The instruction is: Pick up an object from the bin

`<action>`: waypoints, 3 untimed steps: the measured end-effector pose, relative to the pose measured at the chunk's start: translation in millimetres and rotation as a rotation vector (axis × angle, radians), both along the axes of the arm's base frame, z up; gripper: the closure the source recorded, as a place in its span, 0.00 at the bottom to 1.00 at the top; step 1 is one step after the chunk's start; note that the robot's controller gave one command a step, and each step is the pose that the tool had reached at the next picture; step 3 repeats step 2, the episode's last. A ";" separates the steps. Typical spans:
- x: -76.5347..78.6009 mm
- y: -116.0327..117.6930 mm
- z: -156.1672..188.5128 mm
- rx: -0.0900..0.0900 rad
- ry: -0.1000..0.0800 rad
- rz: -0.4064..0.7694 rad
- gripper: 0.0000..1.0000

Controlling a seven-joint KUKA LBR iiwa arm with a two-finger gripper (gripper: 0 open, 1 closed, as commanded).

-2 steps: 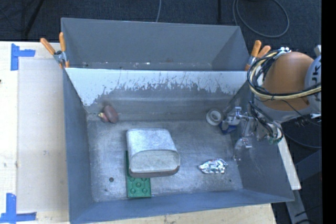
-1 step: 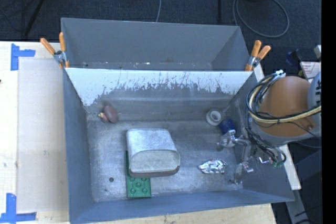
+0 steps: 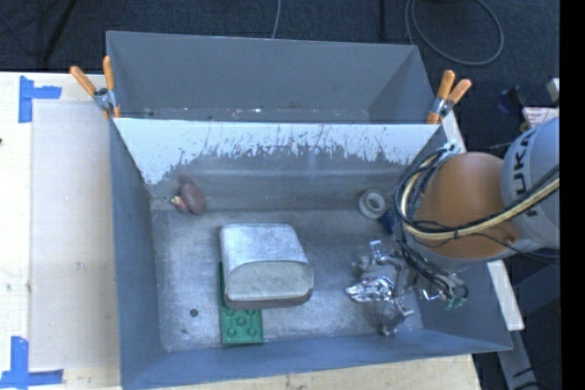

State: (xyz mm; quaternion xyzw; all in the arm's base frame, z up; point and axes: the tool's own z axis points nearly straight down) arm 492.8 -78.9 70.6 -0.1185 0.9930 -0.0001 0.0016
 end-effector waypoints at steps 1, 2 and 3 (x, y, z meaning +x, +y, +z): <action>0.4 -0.9 1.8 0.000 0.002 0.001 1.00; -22.3 -30.7 157.9 0.000 0.002 0.277 1.00; -22.3 -30.7 157.9 0.000 0.002 0.277 1.00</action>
Offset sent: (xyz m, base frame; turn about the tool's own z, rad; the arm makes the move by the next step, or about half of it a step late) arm 0.0000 0.0000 0.0000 0.0000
